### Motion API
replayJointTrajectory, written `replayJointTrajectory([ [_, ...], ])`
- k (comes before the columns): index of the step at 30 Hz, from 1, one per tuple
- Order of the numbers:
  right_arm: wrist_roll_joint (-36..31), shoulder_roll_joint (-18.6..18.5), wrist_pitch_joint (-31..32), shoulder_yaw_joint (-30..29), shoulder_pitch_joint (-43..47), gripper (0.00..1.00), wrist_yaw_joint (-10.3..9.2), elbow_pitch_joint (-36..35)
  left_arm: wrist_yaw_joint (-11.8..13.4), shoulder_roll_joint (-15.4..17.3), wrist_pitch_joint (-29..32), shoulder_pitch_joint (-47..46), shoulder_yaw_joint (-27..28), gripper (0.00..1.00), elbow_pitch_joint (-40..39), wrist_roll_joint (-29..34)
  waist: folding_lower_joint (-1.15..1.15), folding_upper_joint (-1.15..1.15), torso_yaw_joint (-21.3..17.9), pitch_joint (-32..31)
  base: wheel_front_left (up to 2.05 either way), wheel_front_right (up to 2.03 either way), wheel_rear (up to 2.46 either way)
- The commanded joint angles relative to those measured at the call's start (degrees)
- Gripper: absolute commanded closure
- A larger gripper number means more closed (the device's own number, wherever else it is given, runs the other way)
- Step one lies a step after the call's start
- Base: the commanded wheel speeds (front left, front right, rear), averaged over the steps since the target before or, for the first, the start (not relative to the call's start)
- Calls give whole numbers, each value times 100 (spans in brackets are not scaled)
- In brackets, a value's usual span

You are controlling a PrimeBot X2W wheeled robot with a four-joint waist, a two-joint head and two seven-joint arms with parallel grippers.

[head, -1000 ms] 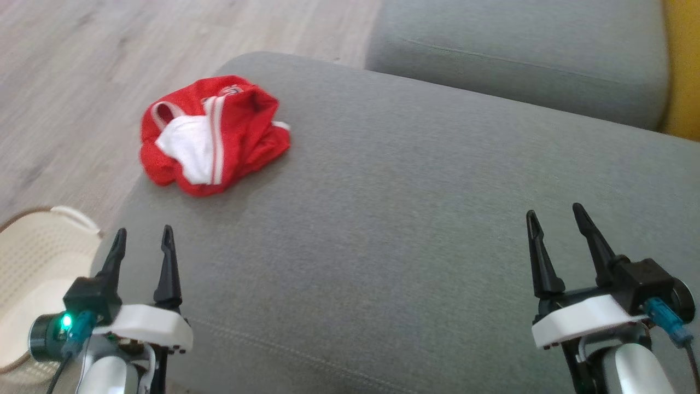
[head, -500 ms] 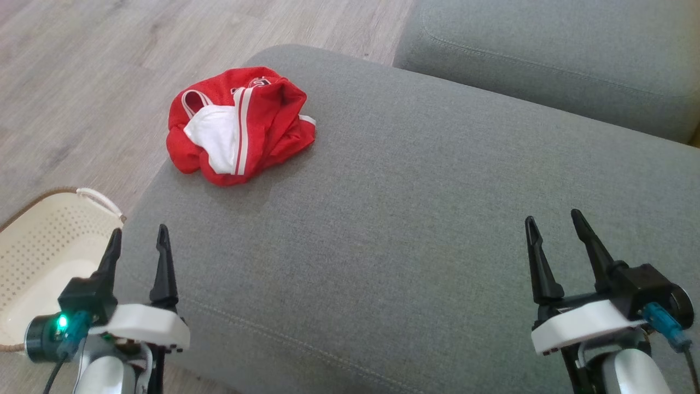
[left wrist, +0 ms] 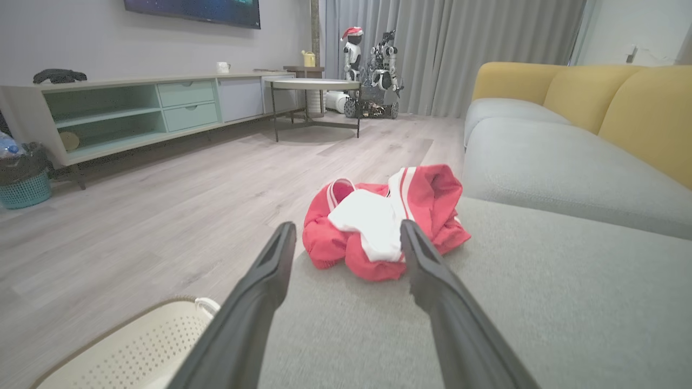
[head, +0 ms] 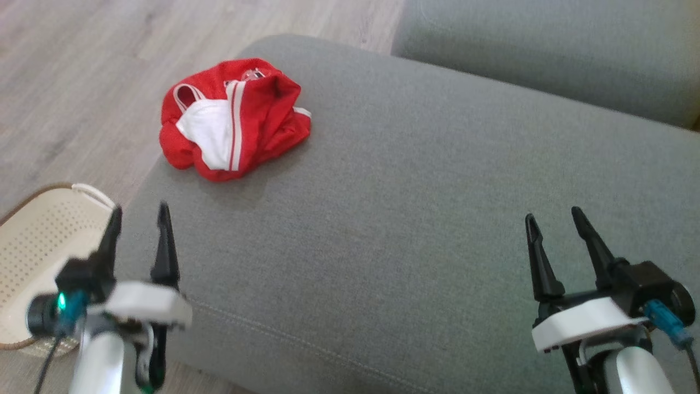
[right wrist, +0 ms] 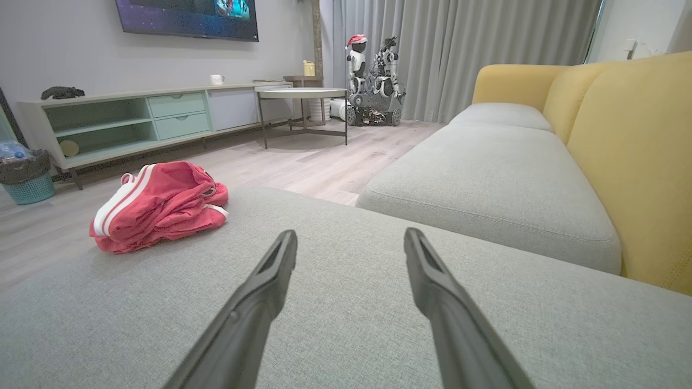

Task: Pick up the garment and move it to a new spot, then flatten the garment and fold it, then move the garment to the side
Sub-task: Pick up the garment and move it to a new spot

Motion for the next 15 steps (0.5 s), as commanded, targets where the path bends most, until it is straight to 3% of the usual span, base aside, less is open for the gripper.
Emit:
replayJointTrajectory([
  [1, 9, -31, 20, 139, -260, 0, -4, -271, -29, 52, -70, -535, 204, 0, -179, -48, 0, 0, -71, 150, 0, 0, 0],
  [8, -25, -201, 235, 221, -580, 0, -4, -543, -128, 119, -67, -1668, 221, 0, 369, -131, 0, 0, -440, 823, 0, 0, 0],
  [15, 22, -531, 474, 224, -977, 0, -4, -857, -350, 253, 241, -3369, 210, 0, 2069, -345, 0, 0, -821, 1757, 0, 0, 0],
])
